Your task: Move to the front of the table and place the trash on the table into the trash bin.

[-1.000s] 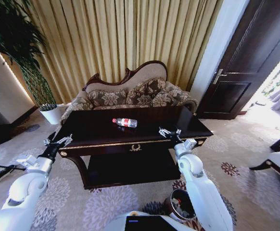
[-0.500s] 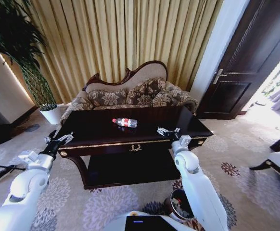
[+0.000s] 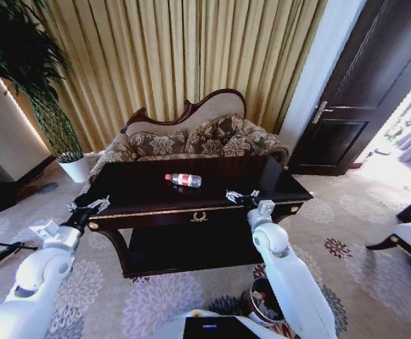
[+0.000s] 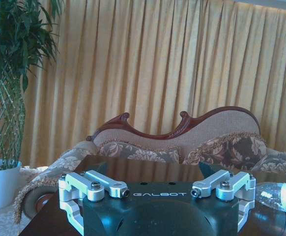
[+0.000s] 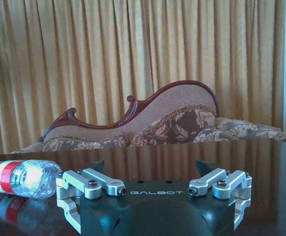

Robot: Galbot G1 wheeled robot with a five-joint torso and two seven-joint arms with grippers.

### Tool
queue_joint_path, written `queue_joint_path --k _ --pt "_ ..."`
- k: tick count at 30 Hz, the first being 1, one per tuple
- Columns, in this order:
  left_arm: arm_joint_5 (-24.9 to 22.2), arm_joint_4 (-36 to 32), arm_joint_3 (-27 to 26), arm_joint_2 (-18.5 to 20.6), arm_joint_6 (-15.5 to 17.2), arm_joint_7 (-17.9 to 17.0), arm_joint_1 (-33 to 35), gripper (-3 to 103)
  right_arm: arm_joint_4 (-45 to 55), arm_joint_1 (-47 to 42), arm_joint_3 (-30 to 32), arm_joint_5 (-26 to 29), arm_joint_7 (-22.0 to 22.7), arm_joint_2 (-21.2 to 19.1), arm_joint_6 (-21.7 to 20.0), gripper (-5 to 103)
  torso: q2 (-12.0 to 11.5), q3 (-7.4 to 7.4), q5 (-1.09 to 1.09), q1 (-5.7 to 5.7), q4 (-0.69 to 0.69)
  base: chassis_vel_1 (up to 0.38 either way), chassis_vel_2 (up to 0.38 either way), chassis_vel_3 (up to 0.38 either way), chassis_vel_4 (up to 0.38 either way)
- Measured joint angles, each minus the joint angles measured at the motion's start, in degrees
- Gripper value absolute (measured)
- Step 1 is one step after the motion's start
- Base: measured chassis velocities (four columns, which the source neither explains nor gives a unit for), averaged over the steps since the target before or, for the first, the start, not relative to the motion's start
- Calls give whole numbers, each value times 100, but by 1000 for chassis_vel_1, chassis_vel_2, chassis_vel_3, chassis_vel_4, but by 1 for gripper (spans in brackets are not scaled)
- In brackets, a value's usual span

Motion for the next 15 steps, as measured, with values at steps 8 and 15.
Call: queue_joint_path --k 8,15 --pt "-290 -64 3 127 160 -22 8 100 -18 -21 114 26 4 7 69 100 0 0 0 0 0 0 0 0 0" --pt "-126 -33 -76 311 326 -235 -83 100 -110 20 113 3 -26 21 178 100 0 0 0 0 1 0 0 0 0"
